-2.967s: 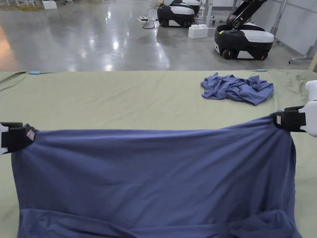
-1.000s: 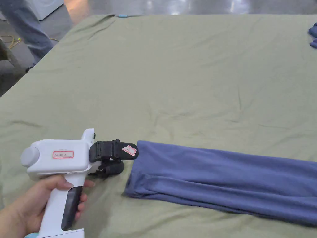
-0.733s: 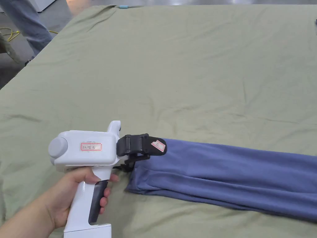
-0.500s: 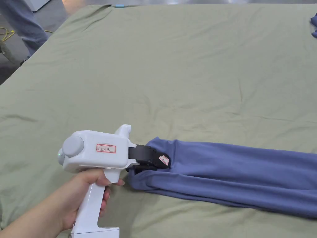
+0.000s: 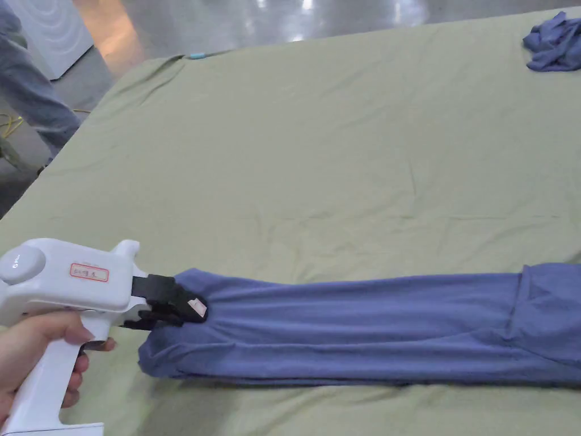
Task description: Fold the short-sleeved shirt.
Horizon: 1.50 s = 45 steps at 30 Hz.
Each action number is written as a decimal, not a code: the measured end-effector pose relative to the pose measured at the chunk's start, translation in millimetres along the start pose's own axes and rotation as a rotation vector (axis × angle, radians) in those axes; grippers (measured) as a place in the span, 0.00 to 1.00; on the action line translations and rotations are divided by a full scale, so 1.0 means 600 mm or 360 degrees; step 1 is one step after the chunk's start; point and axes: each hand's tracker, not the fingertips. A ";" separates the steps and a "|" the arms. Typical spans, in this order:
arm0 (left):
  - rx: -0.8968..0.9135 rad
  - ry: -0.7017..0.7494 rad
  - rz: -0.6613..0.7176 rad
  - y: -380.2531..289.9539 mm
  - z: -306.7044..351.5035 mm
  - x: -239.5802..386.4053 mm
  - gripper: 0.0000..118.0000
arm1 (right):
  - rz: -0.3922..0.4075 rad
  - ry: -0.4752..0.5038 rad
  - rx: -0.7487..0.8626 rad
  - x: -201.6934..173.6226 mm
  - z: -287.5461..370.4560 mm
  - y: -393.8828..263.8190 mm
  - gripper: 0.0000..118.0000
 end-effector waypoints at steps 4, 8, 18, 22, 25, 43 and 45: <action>-0.0039 0.0153 0.0098 -0.003 0.038 0.041 0.06 | 0.0027 0.0011 0.0029 0.006 0.003 -0.010 0.03; 0.0015 0.0236 0.0076 -0.007 0.039 0.146 0.06 | 0.0027 0.0013 0.0057 0.017 -0.001 -0.020 0.03; -0.0171 0.0160 -0.0280 -0.027 -0.147 0.387 0.06 | -0.0045 0.0038 0.0072 0.021 0.020 0.000 0.03; -0.0242 0.0159 -0.0307 -0.037 -0.230 0.434 0.10 | -0.0036 -0.0012 0.0067 0.007 0.018 0.011 0.03; -0.0234 -0.0044 -0.0361 -0.044 -0.260 0.456 0.64 | -0.0032 -0.0045 0.0039 0.009 0.018 0.009 0.03; -0.0164 0.0276 -0.0810 -0.114 -0.315 0.466 0.03 | 0.0029 0.0034 0.0031 -0.071 0.052 -0.003 0.03; -0.0173 0.0278 -0.0812 -0.119 -0.344 0.483 0.03 | 0.0026 0.0015 0.0041 -0.068 0.059 0.007 0.03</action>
